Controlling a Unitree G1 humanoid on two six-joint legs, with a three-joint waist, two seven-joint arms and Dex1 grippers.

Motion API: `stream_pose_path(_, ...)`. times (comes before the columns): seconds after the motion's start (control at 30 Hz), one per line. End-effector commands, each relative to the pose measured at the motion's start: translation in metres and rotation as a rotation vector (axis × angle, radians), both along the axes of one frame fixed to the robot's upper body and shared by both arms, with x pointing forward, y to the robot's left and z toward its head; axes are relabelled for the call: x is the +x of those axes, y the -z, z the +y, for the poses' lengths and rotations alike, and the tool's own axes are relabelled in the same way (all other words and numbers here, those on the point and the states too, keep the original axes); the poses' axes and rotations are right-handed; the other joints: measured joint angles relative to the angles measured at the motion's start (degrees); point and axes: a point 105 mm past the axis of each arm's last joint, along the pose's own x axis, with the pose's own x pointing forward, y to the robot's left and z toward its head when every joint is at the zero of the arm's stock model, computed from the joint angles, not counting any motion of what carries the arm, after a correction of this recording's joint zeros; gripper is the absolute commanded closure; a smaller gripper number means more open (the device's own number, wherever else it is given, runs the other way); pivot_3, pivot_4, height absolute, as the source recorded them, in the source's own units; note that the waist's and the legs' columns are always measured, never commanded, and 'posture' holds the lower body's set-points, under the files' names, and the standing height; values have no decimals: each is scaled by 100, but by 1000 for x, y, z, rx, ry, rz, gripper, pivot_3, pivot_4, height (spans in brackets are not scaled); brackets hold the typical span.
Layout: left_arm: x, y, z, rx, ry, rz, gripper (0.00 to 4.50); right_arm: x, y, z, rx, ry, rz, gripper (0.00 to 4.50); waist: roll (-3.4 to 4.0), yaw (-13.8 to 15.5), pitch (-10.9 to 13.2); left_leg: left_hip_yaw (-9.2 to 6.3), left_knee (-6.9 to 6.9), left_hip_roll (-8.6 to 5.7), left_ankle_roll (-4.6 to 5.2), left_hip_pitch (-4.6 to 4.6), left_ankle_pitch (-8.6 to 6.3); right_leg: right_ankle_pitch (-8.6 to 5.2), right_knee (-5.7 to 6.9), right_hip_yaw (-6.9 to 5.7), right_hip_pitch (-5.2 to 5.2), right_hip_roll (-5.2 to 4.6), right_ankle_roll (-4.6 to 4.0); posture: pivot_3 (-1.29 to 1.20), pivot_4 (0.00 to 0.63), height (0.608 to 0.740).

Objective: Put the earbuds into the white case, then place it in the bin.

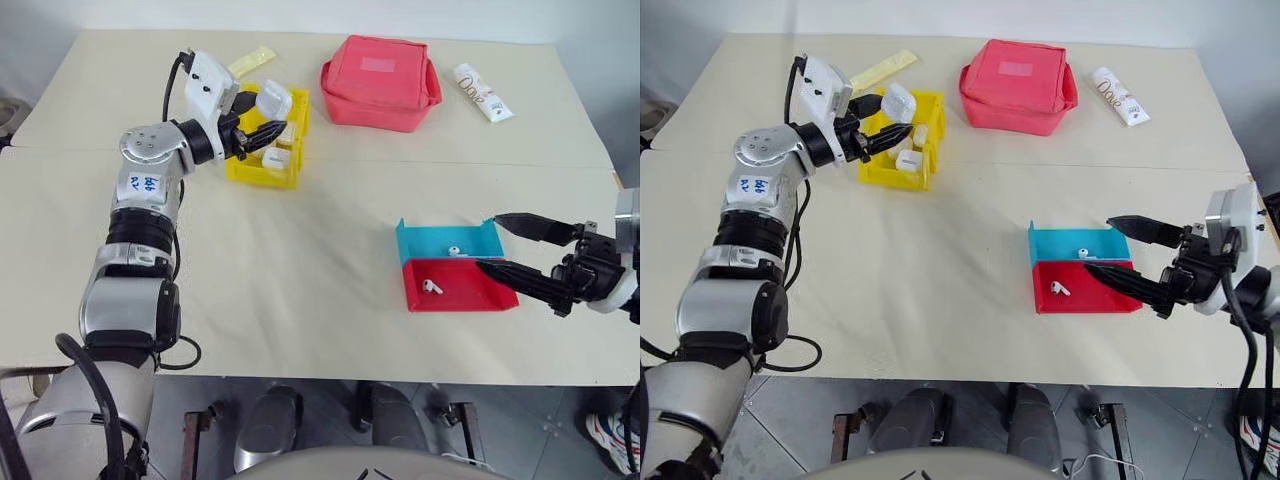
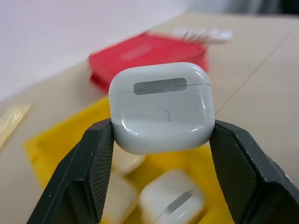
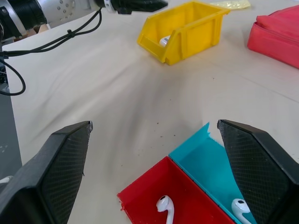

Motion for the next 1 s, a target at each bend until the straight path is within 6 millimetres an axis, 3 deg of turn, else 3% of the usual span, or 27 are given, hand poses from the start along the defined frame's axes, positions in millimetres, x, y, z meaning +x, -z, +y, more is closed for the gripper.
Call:
stream_pose_path(0.03, 7, -5, -5, 37, -26, -25, 1413, -2, -5, 6, -13, -10, -46, 6, -2, 7, 1, 1, 0, 0, 0, 0, 0, 0, 1, 0, -1, 0, 0, 0, 150, 740)
stream_pose_path(0.17, 10, -5, -1, 46, -53, -7, 119, -3, -6, 5, -23, 3, -49, 0, -16, 4, 9, 3, 0, 3, -1, -1, 0, 0, 2, 0, -2, 2, 1, 0, 150, 740)
stream_pose_path(0.33, 0, -19, 3, 66, 45, -67, 48, -5, -9, -1, -38, 12, -53, 0, -15, -6, 9, 7, 0, 3, -3, 1, 0, 0, 3, 2, -3, 1, 1, 0, 150, 740)
stream_pose_path(0.4, -23, -39, -3, -19, 240, -166, 48, -6, -11, -2, -45, -3, -60, 0, -15, -18, 9, 8, 0, 6, -8, 1, -3, 0, 3, 1, -4, 3, 0, 0, 150, 740)
stream_pose_path(0.47, -52, -53, 6, -74, 411, -248, 48, -7, -13, -3, -63, -34, -69, 0, -13, -54, 10, 9, 0, 9, -10, 0, -4, 0, 4, 2, -6, 1, 0, 0, 150, 740)
stream_pose_path(0.63, -82, -31, 40, 35, 420, -148, 48, -3, -7, -20, -148, -92, -38, 0, -7, -184, 9, 9, 0, 17, -15, 7, -7, -3, 4, 3, -2, 7, -5, 0, 150, 740)
stream_pose_path(0.73, -112, -23, 52, -58, 514, -85, 48, 0, 1, -36, -195, -101, 13, 0, 0, -224, 8, 9, 0, 16, -13, 10, -6, -3, 5, 7, 0, 4, -6, 0, 150, 740)
stream_pose_path(0.9, -132, -3, 71, -30, 461, -28, 48, 6, 5, -55, -222, -79, 56, 0, 1, -209, 11, -15, 5, 13, -11, 3, -5, -7, 2, 27, 6, -6, -13, 0, 150, 740)
stream_pose_path(1.0, -138, 6, 79, -4, 421, -29, 48, 5, 10, -56, -223, -90, 76, 0, 6, -216, 12, -22, 4, 14, -16, 4, -8, -10, 1, 28, 6, -9, -19, 0, 150, 740)
